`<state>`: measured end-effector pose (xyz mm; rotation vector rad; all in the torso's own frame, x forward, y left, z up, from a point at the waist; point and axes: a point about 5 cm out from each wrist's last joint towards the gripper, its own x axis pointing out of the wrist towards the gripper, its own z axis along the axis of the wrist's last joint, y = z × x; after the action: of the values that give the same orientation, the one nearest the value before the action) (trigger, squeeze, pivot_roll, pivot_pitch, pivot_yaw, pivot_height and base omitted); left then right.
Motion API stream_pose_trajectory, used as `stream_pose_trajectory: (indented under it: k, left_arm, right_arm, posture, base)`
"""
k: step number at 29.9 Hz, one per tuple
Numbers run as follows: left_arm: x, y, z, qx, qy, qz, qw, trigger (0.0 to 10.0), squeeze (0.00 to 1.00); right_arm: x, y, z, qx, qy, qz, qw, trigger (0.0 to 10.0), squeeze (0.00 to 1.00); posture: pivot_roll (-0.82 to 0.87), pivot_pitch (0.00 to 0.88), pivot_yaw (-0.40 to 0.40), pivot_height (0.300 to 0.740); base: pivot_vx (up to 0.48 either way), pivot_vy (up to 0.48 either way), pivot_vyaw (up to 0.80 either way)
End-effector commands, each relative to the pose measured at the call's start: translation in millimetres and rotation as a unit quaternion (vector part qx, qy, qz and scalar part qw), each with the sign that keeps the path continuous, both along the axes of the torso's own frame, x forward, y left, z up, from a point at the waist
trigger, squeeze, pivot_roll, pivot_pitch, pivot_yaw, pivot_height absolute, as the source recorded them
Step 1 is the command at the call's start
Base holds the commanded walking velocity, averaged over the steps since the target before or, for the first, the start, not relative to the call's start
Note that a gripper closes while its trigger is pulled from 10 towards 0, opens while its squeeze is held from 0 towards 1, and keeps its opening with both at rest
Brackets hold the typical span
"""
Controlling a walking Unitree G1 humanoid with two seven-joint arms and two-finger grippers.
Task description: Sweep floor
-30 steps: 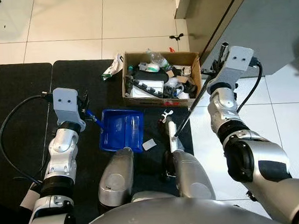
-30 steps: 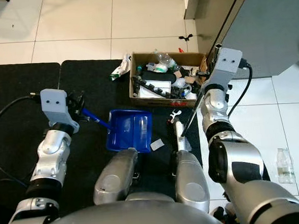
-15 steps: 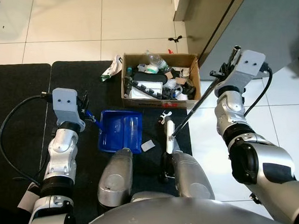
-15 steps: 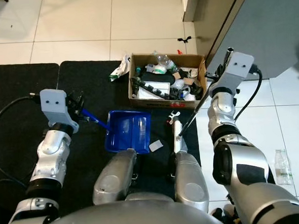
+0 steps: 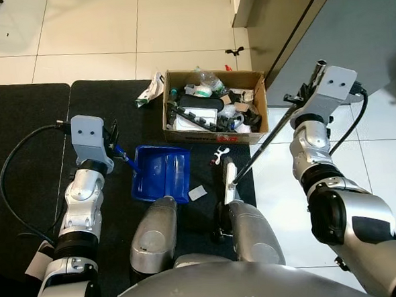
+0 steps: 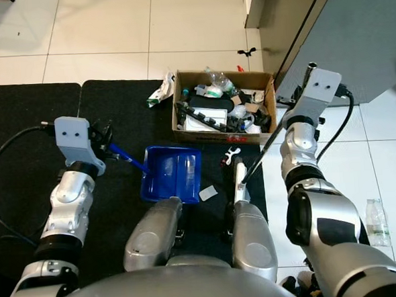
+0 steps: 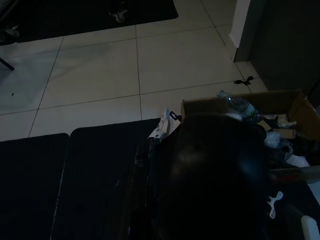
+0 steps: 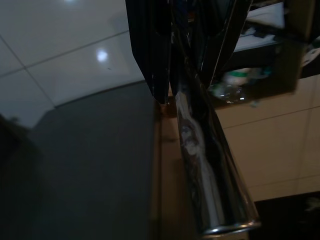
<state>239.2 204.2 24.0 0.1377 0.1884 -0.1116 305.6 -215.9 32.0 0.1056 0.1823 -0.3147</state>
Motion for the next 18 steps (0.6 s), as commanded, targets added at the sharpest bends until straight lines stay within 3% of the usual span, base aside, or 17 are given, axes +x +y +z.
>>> stream_pose_trajectory:
  k: [1, 13, 18]
  left_arm:
    - [-13.4, -4.1, -21, 0.003, 0.06, -0.01, 0.998, 10.0, 0.0]
    - [-13.4, -3.7, -21, 0.003, 0.059, -0.007, 0.998, 10.0, 0.0]
    - [-13.5, -3.7, -21, 0.003, 0.058, -0.006, 0.998, 10.0, 0.0]
  right_arm:
    - [-5.2, 17.0, -13, 0.026, 0.025, 0.027, 0.999, 10.0, 0.0]
    - [12.1, 78.5, 0, 0.106, -0.008, 0.121, 0.987, 10.0, 0.0]
    - [14.2, 91.6, 3, 0.146, -0.02, 0.146, 0.978, 10.0, 0.0]
  posture:
    - [0.3, 0.096, -0.004, 0.74]
    - [0.32, 0.094, -0.009, 0.74]
    - [0.32, 0.094, -0.01, 0.74]
  base:
    - [0.0, 0.0, 0.0]
    - [0.0, 0.0, 0.0]
    - [0.0, 0.0, 0.0]
